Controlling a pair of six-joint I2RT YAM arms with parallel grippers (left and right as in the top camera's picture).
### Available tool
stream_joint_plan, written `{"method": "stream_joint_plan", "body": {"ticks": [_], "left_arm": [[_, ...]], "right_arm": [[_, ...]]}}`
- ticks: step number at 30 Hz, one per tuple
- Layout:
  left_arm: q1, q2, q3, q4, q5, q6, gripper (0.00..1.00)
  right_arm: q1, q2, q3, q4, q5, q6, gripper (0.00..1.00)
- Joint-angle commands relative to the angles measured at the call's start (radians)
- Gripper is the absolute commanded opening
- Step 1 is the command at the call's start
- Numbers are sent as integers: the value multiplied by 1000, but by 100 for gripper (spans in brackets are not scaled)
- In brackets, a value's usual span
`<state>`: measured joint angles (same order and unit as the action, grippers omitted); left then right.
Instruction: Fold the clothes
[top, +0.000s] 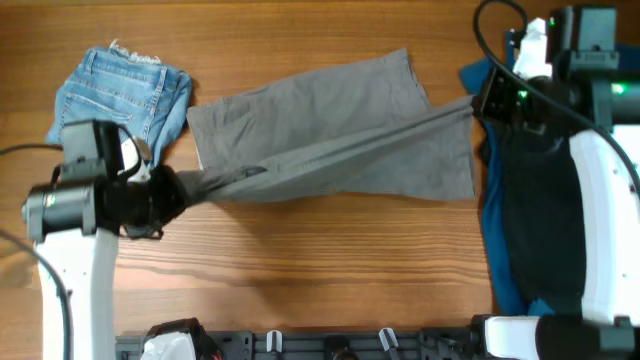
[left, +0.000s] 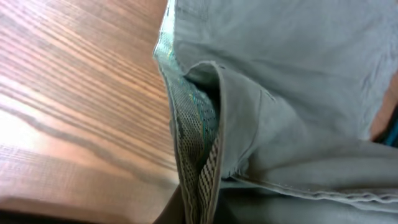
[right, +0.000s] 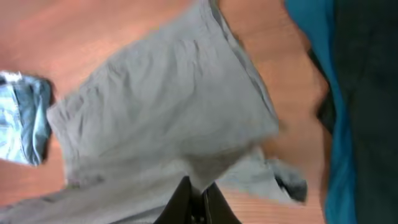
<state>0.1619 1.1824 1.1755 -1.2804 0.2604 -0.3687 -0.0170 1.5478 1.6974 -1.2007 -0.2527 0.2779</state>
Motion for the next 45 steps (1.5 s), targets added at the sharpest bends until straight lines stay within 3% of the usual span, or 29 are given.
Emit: {"method": "stream_joint_plan", "body": {"ticks": [1, 8, 12, 19, 21, 22, 23, 24, 25, 28, 31, 33, 35, 38, 43, 44, 45], "left_arm": [[-5, 146, 0, 85, -204, 14, 4], [-14, 406, 0, 381, -231, 17, 4], [-14, 458, 0, 540, -232, 17, 4], [-16, 517, 0, 628, -228, 17, 7], [-16, 546, 0, 662, -225, 17, 13], [-16, 559, 0, 679, -220, 17, 22], [-16, 567, 0, 689, -220, 17, 41], [-16, 578, 0, 701, -220, 18, 75], [-16, 579, 0, 702, -221, 27, 83], [-9, 568, 6, 650, -221, 105, 96], [-10, 558, 6, 552, -221, 131, 99], [-10, 559, 6, 475, -220, 143, 100], [-10, 559, 5, 430, -194, 192, 98], [-10, 566, -10, 411, -101, 261, 94], [-10, 568, -90, 477, -37, 269, 68], [-10, 568, -104, 501, -16, 268, 60], [-10, 568, -117, 528, 1, 267, 51]], "right_arm": [[-42, 112, 22, 144, 193, -27, 4], [-38, 309, 22, 477, -18, -68, 4], [-23, 396, 22, 650, -18, -65, 4], [-5, 528, 22, 847, -18, -29, 4], [-2, 554, 22, 891, -18, -13, 4], [-1, 557, 22, 895, -18, -13, 18], [-1, 557, 22, 893, -18, -13, 58], [-1, 556, 22, 889, -18, -14, 78], [-2, 551, 22, 876, -18, -14, 80], [-13, 526, 22, 668, -18, -16, 81], [-13, 523, 22, 453, -10, -74, 80], [-13, 524, 13, 296, 101, -72, 80], [-13, 525, -6, 253, 204, -89, 81], [-13, 526, -64, 262, 147, -164, 79], [-13, 526, -195, 292, 110, -174, 57], [-13, 526, -216, 299, 100, -174, 47], [-13, 526, -230, 298, 95, -173, 24]]}}
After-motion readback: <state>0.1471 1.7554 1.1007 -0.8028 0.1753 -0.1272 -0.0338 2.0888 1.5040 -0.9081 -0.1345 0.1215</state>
